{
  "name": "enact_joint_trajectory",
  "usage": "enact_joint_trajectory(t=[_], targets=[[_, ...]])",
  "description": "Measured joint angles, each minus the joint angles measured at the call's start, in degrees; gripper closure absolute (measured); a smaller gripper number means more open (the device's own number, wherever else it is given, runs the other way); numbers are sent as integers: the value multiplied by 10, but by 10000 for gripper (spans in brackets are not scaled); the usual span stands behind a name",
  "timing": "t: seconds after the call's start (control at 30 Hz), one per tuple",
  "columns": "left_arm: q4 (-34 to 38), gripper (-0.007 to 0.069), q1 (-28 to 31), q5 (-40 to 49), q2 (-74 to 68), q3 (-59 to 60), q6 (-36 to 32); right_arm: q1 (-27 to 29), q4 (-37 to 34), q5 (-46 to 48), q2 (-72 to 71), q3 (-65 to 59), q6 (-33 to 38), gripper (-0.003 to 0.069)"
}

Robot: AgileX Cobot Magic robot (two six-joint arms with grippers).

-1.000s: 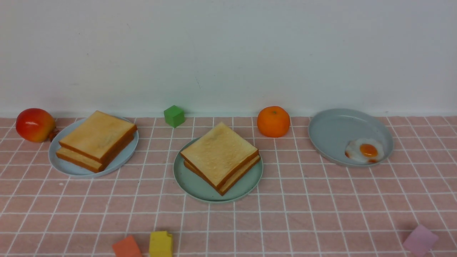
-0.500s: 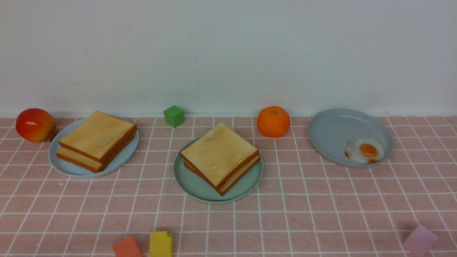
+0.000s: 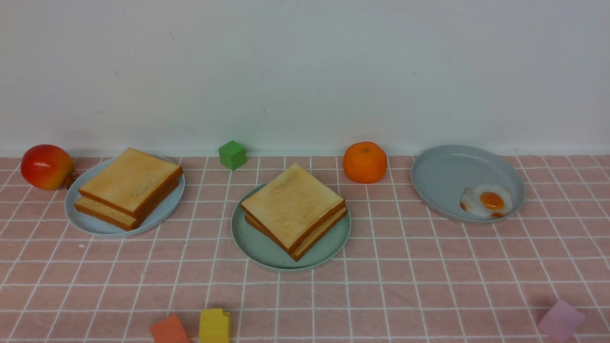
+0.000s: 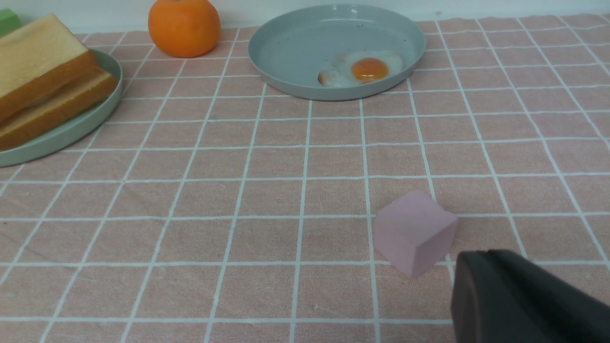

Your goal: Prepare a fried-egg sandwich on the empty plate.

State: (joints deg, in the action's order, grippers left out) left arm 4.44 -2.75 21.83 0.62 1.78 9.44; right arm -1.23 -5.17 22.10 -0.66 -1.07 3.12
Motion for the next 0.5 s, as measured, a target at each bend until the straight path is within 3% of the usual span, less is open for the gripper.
enact_joint_trajectory(t=[0.5], targets=[[-2, 634, 0, 0, 0, 0, 0, 0, 1, 0, 0, 0, 0, 603]])
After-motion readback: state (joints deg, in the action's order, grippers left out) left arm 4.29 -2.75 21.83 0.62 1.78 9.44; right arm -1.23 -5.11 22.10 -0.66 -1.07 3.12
